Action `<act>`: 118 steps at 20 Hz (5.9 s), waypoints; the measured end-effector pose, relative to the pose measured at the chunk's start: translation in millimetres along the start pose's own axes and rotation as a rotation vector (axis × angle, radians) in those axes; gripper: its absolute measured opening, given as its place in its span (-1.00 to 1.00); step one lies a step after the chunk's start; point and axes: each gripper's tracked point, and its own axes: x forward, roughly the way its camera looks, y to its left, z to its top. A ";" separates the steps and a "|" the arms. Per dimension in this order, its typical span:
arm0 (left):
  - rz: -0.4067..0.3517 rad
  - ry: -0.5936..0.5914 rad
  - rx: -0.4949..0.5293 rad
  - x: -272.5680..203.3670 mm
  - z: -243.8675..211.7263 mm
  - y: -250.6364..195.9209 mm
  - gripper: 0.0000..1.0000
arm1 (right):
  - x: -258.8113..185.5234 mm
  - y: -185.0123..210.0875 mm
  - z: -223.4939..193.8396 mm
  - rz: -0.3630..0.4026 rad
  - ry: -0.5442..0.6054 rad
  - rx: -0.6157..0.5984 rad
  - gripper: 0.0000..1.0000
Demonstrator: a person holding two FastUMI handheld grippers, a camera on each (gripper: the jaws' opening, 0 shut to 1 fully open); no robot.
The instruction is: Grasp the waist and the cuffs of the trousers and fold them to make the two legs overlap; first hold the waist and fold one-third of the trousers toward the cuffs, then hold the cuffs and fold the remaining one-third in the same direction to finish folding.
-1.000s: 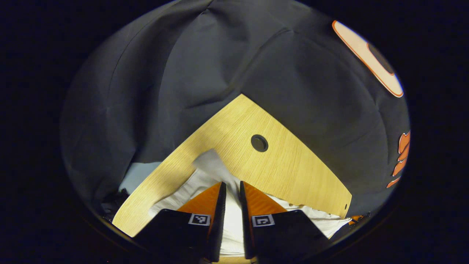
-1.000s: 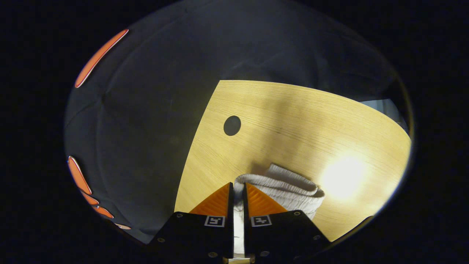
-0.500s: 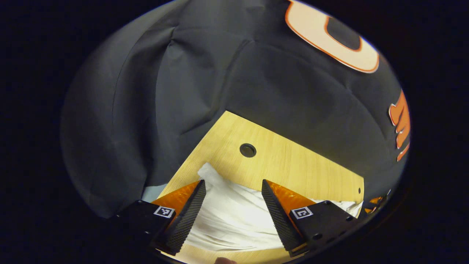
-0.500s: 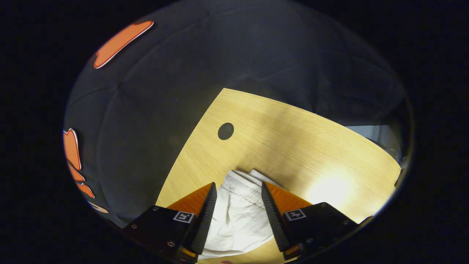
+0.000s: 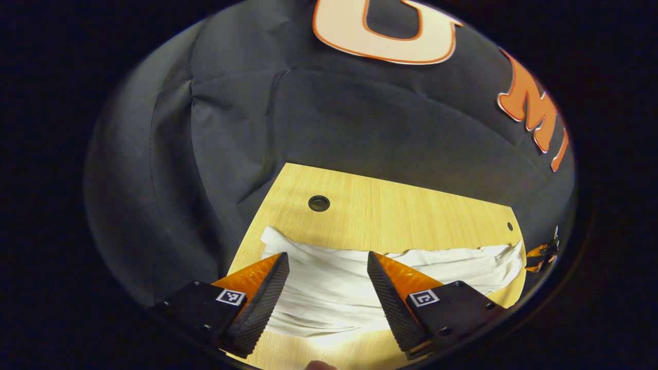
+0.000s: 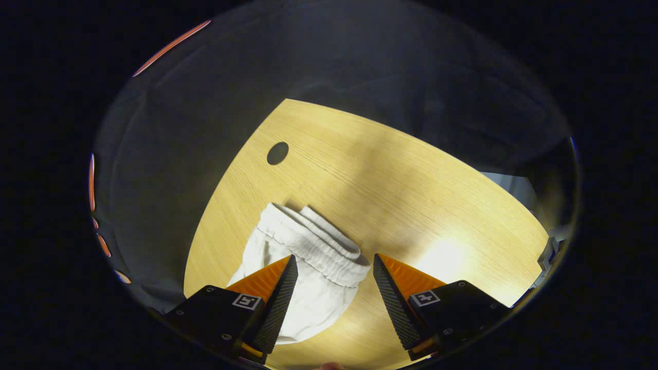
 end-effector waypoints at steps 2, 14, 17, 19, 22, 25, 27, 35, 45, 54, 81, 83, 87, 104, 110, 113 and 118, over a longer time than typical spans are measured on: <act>-0.013 -0.012 0.021 -11.9 -0.9 -10.1 0.99 | 9.7 -2.4 -0.1 0.017 0.005 0.019 0.82; -0.001 -0.011 0.073 -53.3 -26.6 -52.4 0.99 | 43.0 0.9 3.4 0.090 -0.005 0.088 0.69; -0.015 -0.010 0.050 -60.4 -39.4 -63.5 0.99 | 43.8 -6.9 5.0 0.080 -0.004 0.090 0.39; -0.026 -0.015 0.032 -65.1 -44.5 -73.5 0.99 | 48.4 -7.3 3.3 0.086 -0.017 0.109 0.04; -0.042 -0.022 0.011 -73.7 -56.0 -89.1 0.99 | 49.7 -0.7 0.8 0.123 -0.038 0.130 -0.55; -0.048 -0.030 0.024 -83.5 -68.3 -104.2 0.99 | 37.5 3.8 4.7 0.146 -0.078 0.124 -0.78; -0.049 -0.035 0.035 -86.1 -75.9 -115.5 0.99 | 23.3 9.9 9.9 0.187 -0.118 0.118 -0.82; -0.091 -0.058 0.025 -107.0 -96.7 -143.4 0.98 | -23.0 50.0 10.2 0.341 -0.198 0.116 -0.82; -0.171 -0.056 0.098 -88.3 -86.4 -103.3 0.99 | -99.2 102.2 -30.0 0.415 -0.325 0.124 -0.84; -0.233 -0.018 0.037 -71.9 -99.2 -59.5 0.99 | -135.2 175.9 -84.8 0.470 -0.353 0.064 -0.83; -0.236 0.131 -0.306 -26.0 -145.0 46.4 1.00 | -88.1 312.0 -279.0 0.540 -0.082 -0.143 -0.62; -0.270 0.165 -0.384 -23.9 -153.4 41.0 0.98 | -94.6 316.4 -283.2 0.566 -0.077 -0.152 -0.48; -0.299 0.204 -0.546 -20.3 -160.4 39.7 0.99 | -102.5 309.2 -277.0 0.553 -0.107 -0.203 -0.27; -0.233 0.209 -0.803 12.2 -181.5 107.6 0.94 | -129.4 279.2 -251.1 0.525 -0.209 -0.240 0.44; -0.275 0.129 -0.892 43.1 -145.4 84.4 0.93 | -130.9 269.4 -251.7 0.517 -0.206 -0.231 0.45; -0.272 0.112 -0.924 48.9 -140.2 81.8 0.93 | -132.8 257.2 -250.7 0.501 -0.210 -0.234 0.49; -0.193 0.134 -0.907 64.8 -145.4 82.8 0.48 | -140.1 232.7 -246.0 0.468 -0.226 -0.227 0.50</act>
